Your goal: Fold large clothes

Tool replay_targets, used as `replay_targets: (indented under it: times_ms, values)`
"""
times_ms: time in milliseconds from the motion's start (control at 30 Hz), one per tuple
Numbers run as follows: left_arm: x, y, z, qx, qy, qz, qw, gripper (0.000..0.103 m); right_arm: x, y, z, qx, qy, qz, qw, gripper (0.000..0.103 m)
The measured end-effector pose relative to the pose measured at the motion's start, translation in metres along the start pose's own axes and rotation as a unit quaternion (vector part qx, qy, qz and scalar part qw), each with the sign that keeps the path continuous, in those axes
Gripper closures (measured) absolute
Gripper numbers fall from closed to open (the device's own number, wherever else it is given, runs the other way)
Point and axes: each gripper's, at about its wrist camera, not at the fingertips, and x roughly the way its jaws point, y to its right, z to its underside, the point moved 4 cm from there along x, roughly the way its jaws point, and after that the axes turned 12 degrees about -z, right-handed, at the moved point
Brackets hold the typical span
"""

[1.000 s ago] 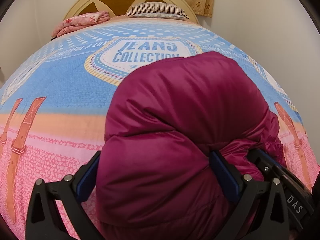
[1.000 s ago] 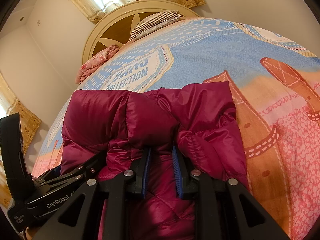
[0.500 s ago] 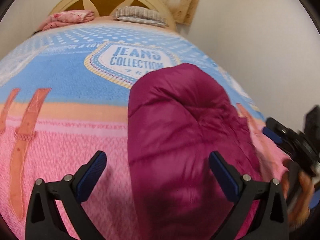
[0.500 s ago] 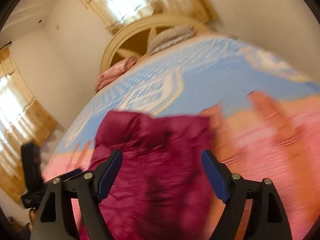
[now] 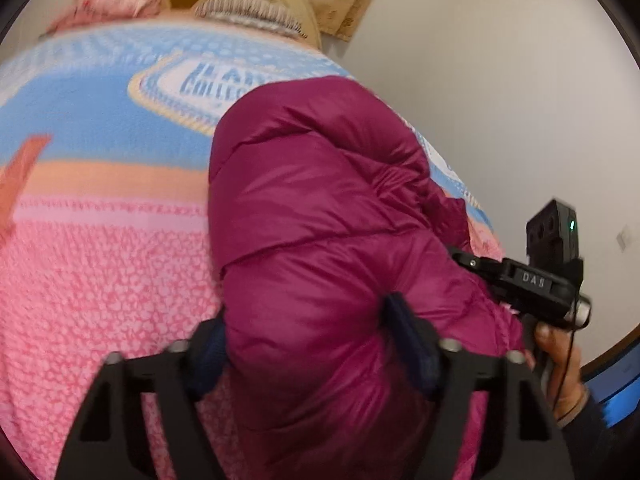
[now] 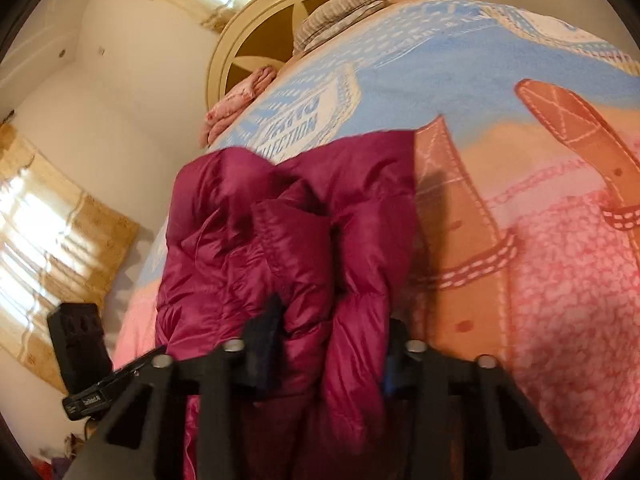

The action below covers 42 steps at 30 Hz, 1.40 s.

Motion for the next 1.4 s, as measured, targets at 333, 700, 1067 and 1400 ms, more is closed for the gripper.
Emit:
replay_targets:
  times_ms: [333,700,1067,1400]
  values:
    - [-0.063,0.006,0.009,0.04,0.042,-0.073,0.9957,0.074,-0.02,-0.046,0.011,-0.037,0.027,-0.02,0.999,0.083]
    - [-0.132,-0.054,0.014,0.007,0.082,-0.145,0.986,0.075,0.042,-0.14,0.01,-0.075,0.002,-0.088,0.993,0.083]
    - [-0.163,-0.104,0.018,-0.059,0.099,-0.199,0.9731,0.075,0.138,-0.239,0.025,-0.121,-0.068,-0.139,0.981,0.083]
    - [-0.166,-0.123,0.037,-0.109,0.096,-0.227,0.9629,0.075,0.202,-0.283,0.045,-0.144,-0.119,-0.151,0.971,0.083]
